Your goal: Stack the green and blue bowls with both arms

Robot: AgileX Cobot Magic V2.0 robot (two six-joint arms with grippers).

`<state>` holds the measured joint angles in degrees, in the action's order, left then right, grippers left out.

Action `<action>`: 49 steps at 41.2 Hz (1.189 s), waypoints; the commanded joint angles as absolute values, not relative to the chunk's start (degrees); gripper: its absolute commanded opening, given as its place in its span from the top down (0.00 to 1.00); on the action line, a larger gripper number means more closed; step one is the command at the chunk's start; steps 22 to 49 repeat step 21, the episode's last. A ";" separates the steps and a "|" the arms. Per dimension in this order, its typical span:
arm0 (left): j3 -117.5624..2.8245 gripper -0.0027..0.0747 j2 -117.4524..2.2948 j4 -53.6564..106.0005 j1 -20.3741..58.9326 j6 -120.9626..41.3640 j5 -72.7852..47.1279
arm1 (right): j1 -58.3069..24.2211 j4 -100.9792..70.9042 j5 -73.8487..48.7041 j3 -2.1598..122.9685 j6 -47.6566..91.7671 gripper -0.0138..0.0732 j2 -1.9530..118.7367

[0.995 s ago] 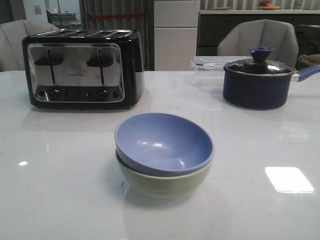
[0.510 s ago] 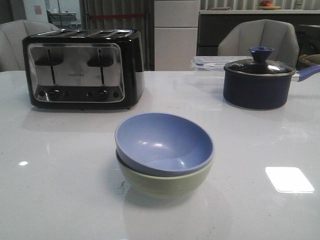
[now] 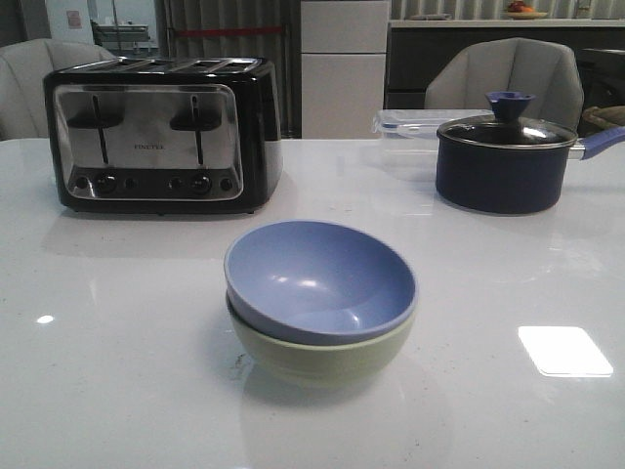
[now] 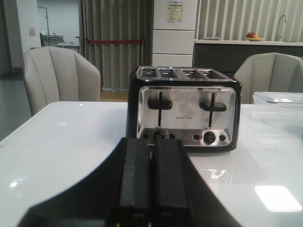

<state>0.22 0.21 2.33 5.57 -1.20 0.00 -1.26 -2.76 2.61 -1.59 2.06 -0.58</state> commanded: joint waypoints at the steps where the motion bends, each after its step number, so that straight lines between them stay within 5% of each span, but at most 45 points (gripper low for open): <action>1: 0.45 0.85 1.35 2.86 5.93 -0.63 4.84 | -0.85 -2.90 7.28 -1.39 2.65 0.78 -1.68; 49: 0.45 0.85 1.35 2.86 5.93 -0.63 4.84 | 2.12 -2.90 6.86 -1.39 2.65 0.78 -1.73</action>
